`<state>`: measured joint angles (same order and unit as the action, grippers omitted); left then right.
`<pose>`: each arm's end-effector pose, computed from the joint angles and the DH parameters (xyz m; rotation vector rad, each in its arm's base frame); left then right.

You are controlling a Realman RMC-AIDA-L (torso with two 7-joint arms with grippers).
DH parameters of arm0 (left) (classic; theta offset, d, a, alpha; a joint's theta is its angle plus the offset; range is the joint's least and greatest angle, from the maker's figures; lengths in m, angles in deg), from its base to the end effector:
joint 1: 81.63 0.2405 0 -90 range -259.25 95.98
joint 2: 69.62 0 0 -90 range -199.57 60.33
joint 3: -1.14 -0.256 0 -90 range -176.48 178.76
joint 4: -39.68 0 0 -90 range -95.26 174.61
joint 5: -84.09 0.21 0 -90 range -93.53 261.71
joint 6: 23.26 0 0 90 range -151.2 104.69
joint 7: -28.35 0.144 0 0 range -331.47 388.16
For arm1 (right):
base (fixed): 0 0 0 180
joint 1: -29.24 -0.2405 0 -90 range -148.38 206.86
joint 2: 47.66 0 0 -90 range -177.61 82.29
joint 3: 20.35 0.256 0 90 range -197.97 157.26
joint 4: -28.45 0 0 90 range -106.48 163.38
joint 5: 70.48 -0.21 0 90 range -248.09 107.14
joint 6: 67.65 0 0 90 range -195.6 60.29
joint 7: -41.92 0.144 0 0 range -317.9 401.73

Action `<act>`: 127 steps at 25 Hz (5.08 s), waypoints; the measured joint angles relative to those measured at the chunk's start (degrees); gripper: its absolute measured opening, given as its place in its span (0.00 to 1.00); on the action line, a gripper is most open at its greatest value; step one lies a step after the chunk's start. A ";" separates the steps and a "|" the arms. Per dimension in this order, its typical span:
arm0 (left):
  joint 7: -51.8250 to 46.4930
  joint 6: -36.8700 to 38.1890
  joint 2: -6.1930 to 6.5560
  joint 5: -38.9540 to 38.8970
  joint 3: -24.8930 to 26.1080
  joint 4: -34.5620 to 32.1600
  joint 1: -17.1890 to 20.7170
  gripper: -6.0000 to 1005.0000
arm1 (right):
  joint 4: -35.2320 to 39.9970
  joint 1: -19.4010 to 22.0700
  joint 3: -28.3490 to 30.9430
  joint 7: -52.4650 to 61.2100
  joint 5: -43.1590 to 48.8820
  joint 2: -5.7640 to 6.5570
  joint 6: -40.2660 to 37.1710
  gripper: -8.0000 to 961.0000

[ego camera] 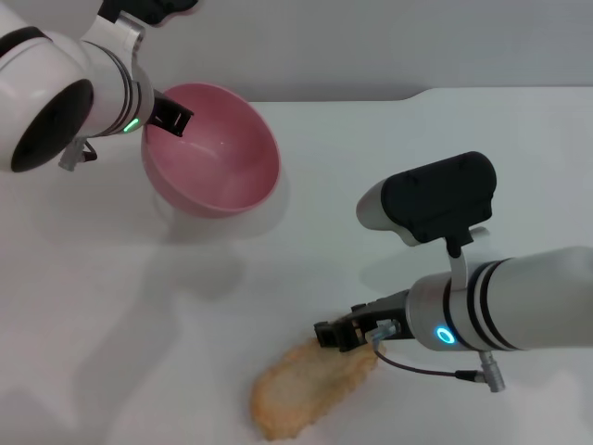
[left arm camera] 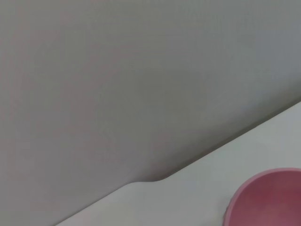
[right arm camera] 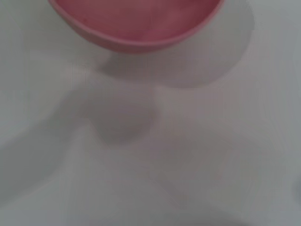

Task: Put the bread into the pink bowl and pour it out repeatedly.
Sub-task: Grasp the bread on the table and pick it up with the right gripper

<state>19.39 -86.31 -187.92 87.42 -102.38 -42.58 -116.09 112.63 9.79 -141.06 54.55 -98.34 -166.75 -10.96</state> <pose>-0.1429 0.4015 -0.0048 -1.9593 -0.6824 0.3059 0.1657 0.2804 -0.1155 -2.3667 1.2515 -0.1802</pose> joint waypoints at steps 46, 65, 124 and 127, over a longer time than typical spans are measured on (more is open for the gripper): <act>0.96 0.48 0.17 -0.08 0.37 -0.04 0.30 0.10 | 21.95 2.57 3.15 -2.12 13.30 0.13 5.97 0.14; 0.96 0.43 0.09 -0.08 -0.16 0.45 -0.24 0.10 | 8.22 2.62 4.12 0.39 13.87 0.08 -2.65 0.23; 0.96 -0.13 -0.08 -0.87 -0.78 0.70 -2.00 0.11 | -6.97 -2.13 7.04 -2.20 7.54 0.39 -8.05 0.57; 0.96 -0.03 -0.08 -0.87 -0.77 0.70 -1.90 0.11 | -3.46 -0.76 8.09 -2.33 8.97 0.44 -7.34 0.55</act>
<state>20.35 -86.34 -188.00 86.55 -103.15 -41.88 -117.98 109.17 9.03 -132.97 52.23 -89.37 -166.31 -18.31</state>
